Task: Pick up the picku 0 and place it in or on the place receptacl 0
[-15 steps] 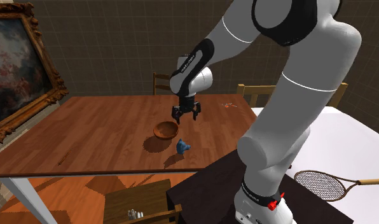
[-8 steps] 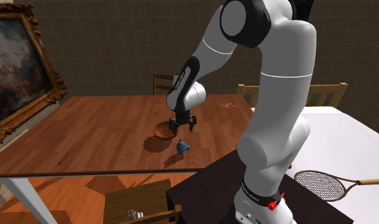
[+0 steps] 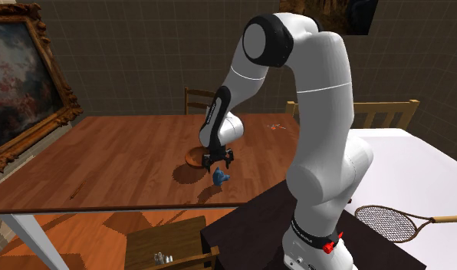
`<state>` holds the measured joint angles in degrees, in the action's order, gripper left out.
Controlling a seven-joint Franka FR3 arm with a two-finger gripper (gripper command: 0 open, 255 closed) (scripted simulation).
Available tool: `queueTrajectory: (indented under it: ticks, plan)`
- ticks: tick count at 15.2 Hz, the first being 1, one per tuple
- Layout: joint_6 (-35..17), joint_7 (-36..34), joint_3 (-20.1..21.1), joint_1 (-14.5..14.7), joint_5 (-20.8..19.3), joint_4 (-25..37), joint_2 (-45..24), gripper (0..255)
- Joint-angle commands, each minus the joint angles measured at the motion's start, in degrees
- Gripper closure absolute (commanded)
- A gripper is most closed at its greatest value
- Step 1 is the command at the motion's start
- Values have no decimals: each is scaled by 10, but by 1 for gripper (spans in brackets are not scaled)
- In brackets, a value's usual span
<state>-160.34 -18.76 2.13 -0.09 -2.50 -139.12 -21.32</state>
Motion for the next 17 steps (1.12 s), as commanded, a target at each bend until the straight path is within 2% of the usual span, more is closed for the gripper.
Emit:
queueTrajectory:
  ticks: [1, 10, 11, 17]
  plan:
    - [-12, -1, -1, 1, -2, 4, -16, 0]
    - [-22, -2, -3, 2, -3, 8, -30, 0]
    - [-22, -2, -3, 2, -3, 8, -30, 255]
    - [-22, -2, -3, 2, -3, 8, -30, 255]
